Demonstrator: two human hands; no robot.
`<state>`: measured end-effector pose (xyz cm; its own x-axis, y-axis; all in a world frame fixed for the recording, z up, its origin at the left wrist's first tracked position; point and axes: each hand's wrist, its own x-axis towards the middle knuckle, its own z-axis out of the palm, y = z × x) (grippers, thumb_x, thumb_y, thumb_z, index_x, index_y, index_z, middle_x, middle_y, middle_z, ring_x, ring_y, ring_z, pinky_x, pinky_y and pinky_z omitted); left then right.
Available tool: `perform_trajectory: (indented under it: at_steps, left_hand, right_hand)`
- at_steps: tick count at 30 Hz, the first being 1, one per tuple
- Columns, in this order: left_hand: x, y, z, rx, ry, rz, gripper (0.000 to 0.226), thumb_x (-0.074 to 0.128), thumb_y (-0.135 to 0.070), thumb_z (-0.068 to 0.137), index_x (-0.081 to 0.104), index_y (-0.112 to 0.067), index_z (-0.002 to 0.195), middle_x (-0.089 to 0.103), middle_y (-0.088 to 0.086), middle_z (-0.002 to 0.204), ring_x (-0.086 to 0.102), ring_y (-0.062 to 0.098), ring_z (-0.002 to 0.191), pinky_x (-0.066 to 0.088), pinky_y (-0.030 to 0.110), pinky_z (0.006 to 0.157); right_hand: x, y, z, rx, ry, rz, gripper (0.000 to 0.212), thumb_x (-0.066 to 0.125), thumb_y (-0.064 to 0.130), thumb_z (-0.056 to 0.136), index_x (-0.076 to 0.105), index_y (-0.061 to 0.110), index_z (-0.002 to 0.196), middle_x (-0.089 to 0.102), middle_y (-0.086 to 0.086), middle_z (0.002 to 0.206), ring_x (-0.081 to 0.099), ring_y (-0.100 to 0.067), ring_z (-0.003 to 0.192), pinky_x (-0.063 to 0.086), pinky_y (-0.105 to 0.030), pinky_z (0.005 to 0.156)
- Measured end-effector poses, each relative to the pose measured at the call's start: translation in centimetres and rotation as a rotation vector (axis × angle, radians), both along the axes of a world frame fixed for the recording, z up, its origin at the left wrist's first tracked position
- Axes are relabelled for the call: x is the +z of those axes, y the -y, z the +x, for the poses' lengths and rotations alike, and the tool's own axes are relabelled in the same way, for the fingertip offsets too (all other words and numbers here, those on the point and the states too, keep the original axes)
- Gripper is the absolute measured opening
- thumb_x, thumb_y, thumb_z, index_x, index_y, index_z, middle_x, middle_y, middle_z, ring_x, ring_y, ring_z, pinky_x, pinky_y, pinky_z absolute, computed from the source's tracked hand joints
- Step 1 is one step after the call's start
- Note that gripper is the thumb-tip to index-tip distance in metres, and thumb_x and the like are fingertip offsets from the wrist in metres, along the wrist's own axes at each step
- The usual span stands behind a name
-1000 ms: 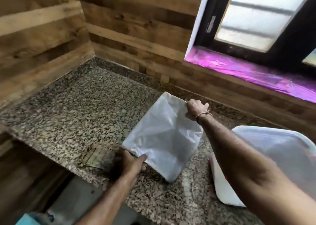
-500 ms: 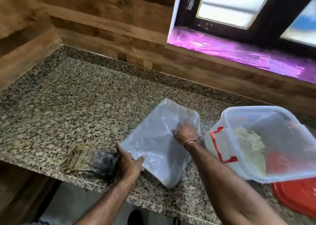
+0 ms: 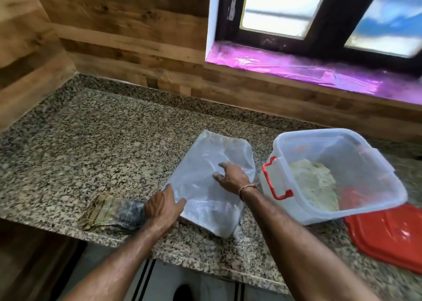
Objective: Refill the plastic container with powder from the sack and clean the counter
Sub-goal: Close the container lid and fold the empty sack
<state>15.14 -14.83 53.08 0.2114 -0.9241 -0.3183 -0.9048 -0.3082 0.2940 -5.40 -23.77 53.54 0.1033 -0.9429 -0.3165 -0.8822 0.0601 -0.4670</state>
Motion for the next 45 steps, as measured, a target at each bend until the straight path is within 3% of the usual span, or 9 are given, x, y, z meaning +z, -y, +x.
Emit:
perform_trajectory:
  at_steps: [2,5,12,19,28,31,35,41,45]
  left_hand:
    - [1.4,0.6,-0.4,0.015,-0.037,-0.121,0.065,0.058,-0.055,0.097,0.044,-0.017,0.149,0.066,0.001,0.094,0.051,0.012,0.068,0.035,0.025,0.055]
    - [3.6,1.9,-2.2,0.032,-0.138,-0.282,0.065,0.06,-0.058,0.094,0.047,-0.021,0.145,0.069,0.005,0.117,0.062,0.022,0.086,0.043,0.031,0.068]
    - [9.3,2.8,-10.1,0.037,-0.302,-0.535,0.066,0.061,-0.059,0.092,0.047,-0.023,0.146,0.059,0.009,0.134,0.058,0.033,0.118,0.05,0.044,0.087]
    - [12.5,-0.1,-23.7,-0.044,-0.252,-0.666,0.067,0.063,-0.06,0.09,0.05,-0.023,0.145,0.057,0.008,0.14,0.049,0.034,0.131,0.04,0.051,0.101]
    - [12.2,-5.6,-43.1,-0.429,-0.237,-0.841,0.056,0.073,-0.045,0.086,0.062,-0.017,0.132,0.065,0.007,0.122,0.058,0.034,0.112,0.051,0.048,0.087]
    - [10.8,-7.1,-48.0,-0.556,-0.353,-0.695,0.045,0.071,-0.044,0.09,0.061,-0.023,0.129,0.063,0.0,0.119,0.058,0.025,0.113,0.053,0.04,0.081]
    - [6.6,-7.4,-53.6,-0.538,-0.384,-0.445,0.048,0.067,-0.047,0.092,0.06,-0.022,0.133,0.062,0.001,0.127,0.058,0.025,0.123,0.05,0.039,0.091]
    - [-1.1,-5.6,-56.5,-0.389,-0.29,-0.076,0.085,0.059,-0.07,0.079,0.053,-0.007,0.137,0.063,0.022,0.131,0.061,0.04,0.12,0.051,0.045,0.097]
    - [-3.8,-4.7,-57.4,-0.194,-0.456,0.116,0.112,0.072,-0.07,0.076,0.03,-0.001,0.155,0.048,0.028,0.149,0.049,0.044,0.136,0.043,0.045,0.111]
  right_hand:
    - [1.6,-0.7,0.4,0.023,0.074,-0.096,0.057,0.061,0.038,0.097,0.049,0.012,0.147,0.049,-0.012,0.151,0.049,-0.028,0.137,0.041,-0.04,0.111]
    - [5.2,-2.3,-0.1,0.056,0.225,-0.289,0.053,0.064,0.031,0.096,0.053,0.011,0.143,0.05,-0.012,0.149,0.046,-0.027,0.139,0.039,-0.038,0.113]
    - [13.8,-4.9,-6.4,0.041,0.506,-0.642,0.042,0.068,0.024,0.091,0.064,0.011,0.131,0.065,-0.007,0.126,0.065,-0.02,0.111,0.055,-0.04,0.095]
    - [16.0,-9.4,-21.8,-0.16,0.489,-0.731,0.038,0.068,0.023,0.092,0.065,0.015,0.13,0.067,-0.002,0.129,0.065,-0.019,0.11,0.053,-0.036,0.098]
    - [12.8,-15.3,-40.6,-0.415,0.264,-0.683,0.042,0.066,0.037,0.086,0.067,0.015,0.122,0.068,-0.006,0.122,0.062,-0.023,0.116,0.05,-0.035,0.1]
    - [10.7,-17.6,-45.5,-0.512,0.169,-0.575,0.043,0.065,0.04,0.09,0.064,0.018,0.127,0.064,-0.006,0.128,0.061,-0.024,0.118,0.049,-0.035,0.098]
    - [5.9,-19.8,-51.4,-0.619,0.08,-0.34,0.05,0.062,0.045,0.092,0.057,0.02,0.135,0.057,-0.007,0.136,0.058,-0.026,0.122,0.05,-0.036,0.099]
    - [-1.7,-21.1,-56.3,-0.77,0.048,0.033,0.085,0.064,0.056,0.086,0.025,0.028,0.156,0.027,-0.013,0.159,0.04,-0.034,0.141,0.042,-0.046,0.11]
    - [-4.8,-21.1,-58.8,-0.849,0.179,0.103,0.099,0.07,0.056,0.081,0.017,0.026,0.159,0.018,-0.014,0.163,0.035,-0.036,0.144,0.038,-0.052,0.115]
